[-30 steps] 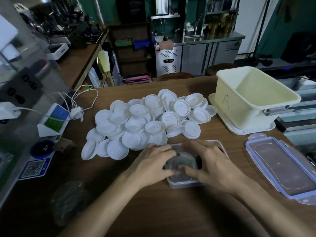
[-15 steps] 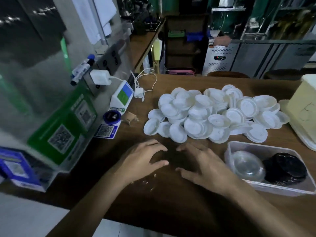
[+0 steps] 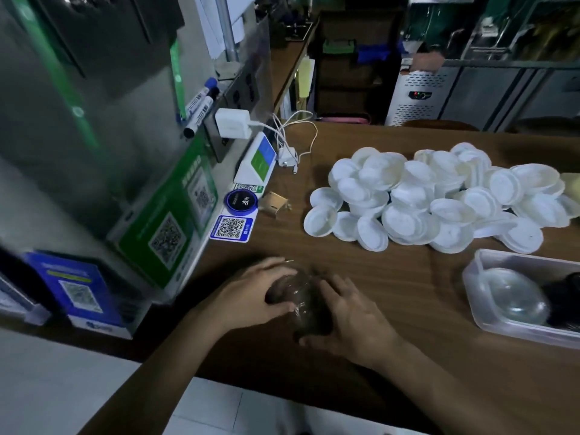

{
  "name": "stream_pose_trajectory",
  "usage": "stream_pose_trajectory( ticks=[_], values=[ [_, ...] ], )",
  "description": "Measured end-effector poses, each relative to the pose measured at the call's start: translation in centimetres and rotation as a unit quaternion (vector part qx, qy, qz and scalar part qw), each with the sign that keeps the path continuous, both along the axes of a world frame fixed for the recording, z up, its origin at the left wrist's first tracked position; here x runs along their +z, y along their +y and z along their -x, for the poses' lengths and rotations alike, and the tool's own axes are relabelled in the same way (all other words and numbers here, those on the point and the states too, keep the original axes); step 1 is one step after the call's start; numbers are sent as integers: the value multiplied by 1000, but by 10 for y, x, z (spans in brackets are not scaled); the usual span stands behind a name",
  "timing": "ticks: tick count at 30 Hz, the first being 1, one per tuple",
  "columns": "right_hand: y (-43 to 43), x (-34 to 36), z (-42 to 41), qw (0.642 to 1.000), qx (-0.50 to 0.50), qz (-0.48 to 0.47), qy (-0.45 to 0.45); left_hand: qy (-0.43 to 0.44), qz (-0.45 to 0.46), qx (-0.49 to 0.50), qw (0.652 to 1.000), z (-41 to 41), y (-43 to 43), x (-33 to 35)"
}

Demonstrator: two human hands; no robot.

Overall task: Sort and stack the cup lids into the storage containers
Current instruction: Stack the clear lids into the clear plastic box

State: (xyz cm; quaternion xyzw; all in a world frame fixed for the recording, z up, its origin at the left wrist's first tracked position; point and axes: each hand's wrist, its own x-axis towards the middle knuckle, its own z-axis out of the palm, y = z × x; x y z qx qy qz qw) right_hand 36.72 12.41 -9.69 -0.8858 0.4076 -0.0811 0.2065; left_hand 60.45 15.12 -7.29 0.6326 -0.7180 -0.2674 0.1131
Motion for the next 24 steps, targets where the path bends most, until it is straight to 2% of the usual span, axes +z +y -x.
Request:
stream_pose_trajectory(
  ticks=[4, 12, 19, 24],
  values=[
    [-3, 2, 6, 1000, -12, 24, 8, 4, 3, -14, 1000, 2, -8, -7],
    [-14, 25, 47, 995, -90, -37, -25, -18, 14, -23, 999, 17, -24, -1],
    [-27, 52, 100, 991, -126, 50, -19, -2, 81, -41, 996, 57, -41, 33],
    [-40, 63, 155, 985, -160, 44, -42, 25, 107, -67, 992, 106, -58, 48]
  ],
)
